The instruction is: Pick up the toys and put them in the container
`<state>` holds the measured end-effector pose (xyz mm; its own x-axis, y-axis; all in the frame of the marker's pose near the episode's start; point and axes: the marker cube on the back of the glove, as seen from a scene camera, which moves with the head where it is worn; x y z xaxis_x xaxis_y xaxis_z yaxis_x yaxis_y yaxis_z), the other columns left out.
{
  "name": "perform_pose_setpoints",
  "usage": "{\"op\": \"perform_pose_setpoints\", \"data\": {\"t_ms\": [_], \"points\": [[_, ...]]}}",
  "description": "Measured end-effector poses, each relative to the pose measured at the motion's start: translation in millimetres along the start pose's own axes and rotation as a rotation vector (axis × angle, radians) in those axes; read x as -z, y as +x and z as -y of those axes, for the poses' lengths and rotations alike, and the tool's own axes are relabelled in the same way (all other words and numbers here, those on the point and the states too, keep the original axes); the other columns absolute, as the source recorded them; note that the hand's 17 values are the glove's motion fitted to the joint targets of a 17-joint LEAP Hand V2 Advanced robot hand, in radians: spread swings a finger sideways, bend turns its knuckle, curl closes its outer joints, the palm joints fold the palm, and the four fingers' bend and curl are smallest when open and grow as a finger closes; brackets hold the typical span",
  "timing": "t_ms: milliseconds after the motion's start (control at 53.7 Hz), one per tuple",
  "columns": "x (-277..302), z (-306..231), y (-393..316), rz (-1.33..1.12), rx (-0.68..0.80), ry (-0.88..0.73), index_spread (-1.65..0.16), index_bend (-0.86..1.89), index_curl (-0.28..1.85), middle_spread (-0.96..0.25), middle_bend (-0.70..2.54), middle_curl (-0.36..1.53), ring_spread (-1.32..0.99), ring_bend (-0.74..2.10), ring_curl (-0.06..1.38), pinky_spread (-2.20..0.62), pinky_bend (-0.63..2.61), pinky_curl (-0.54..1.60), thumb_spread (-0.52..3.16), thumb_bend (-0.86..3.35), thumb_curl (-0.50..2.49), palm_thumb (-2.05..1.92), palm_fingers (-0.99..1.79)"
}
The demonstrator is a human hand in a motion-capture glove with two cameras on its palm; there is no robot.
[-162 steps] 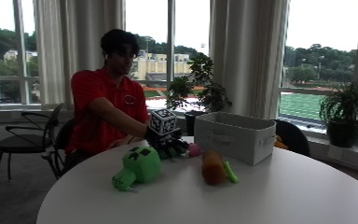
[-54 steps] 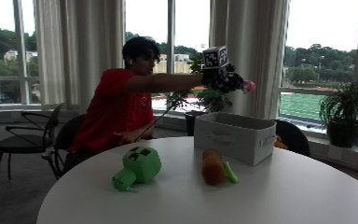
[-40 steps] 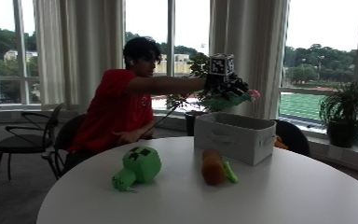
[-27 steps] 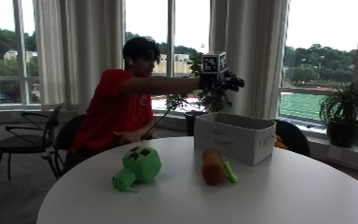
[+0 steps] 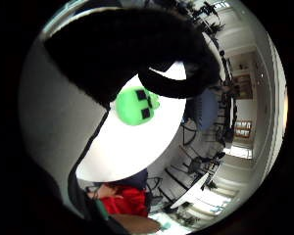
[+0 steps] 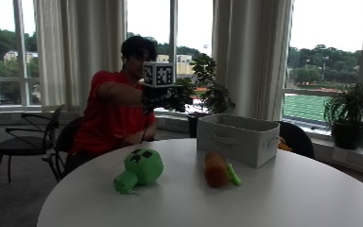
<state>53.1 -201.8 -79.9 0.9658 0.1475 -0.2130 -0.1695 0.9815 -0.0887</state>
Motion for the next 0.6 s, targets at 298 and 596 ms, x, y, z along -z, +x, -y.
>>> {"op": "perform_pose_setpoints", "data": {"t_ms": [298, 596], "points": [[-84, -10, 112, -0.032, -0.022, -0.118, -0.35, 0.07, 0.21, -0.07, 0.1, 0.31, 0.01, 0.14, 0.3, 0.14, 1.37, 0.39, 0.94, -0.06, 0.33, -0.05, -0.28], [-135, 0, 117, -0.073, -0.054, -0.253, -0.36, 0.07, 0.16, -0.08, 0.11, 0.27, 0.03, 0.18, 0.27, 0.12, 1.45, 0.4, 0.93, -0.05, 0.31, -0.03, -0.25]]}}
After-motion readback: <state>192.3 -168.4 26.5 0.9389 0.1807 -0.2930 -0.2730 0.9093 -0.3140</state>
